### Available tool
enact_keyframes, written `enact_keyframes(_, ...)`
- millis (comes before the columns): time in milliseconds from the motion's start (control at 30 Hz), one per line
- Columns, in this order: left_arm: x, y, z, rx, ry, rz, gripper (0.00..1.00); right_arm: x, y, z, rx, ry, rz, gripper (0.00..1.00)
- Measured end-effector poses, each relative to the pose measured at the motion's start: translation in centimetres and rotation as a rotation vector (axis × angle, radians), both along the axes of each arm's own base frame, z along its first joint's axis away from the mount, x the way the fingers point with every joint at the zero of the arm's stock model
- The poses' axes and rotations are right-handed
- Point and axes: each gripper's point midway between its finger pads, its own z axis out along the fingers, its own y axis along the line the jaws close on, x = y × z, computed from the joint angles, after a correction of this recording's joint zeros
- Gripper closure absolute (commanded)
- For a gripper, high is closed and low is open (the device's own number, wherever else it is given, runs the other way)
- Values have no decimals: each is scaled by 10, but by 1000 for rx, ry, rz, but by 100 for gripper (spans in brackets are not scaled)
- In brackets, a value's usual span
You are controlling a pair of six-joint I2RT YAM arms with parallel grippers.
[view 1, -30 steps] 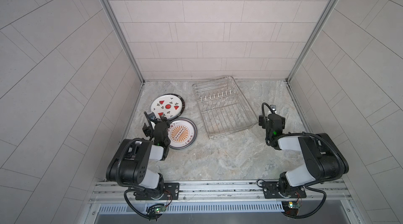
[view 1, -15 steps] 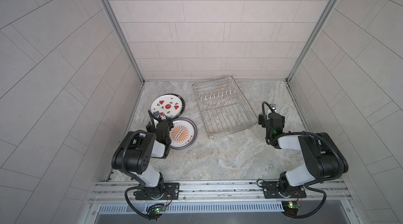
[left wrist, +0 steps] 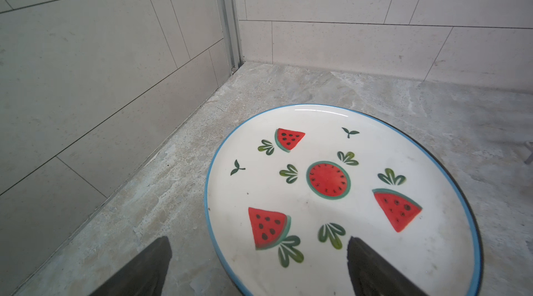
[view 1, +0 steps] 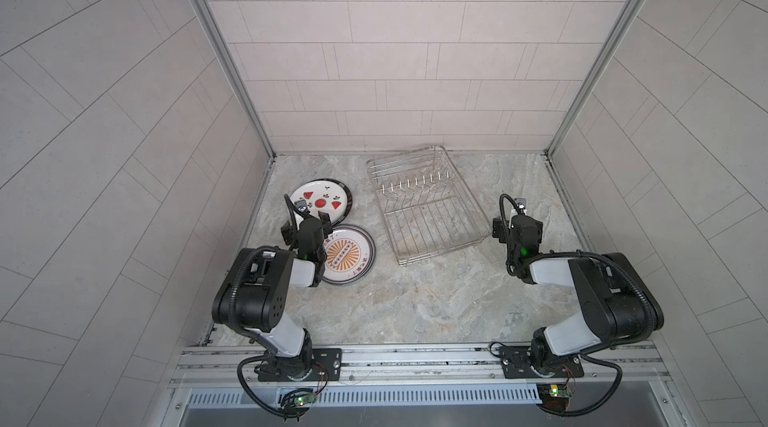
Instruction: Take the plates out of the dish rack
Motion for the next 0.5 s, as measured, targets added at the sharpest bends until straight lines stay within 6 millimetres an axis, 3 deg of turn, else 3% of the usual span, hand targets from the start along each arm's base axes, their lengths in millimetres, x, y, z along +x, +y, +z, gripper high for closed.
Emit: enact_keyframes(500, 3, -7, -11, 1, 58, -57, 0, 0, 0, 0, 0, 0, 0, 0)
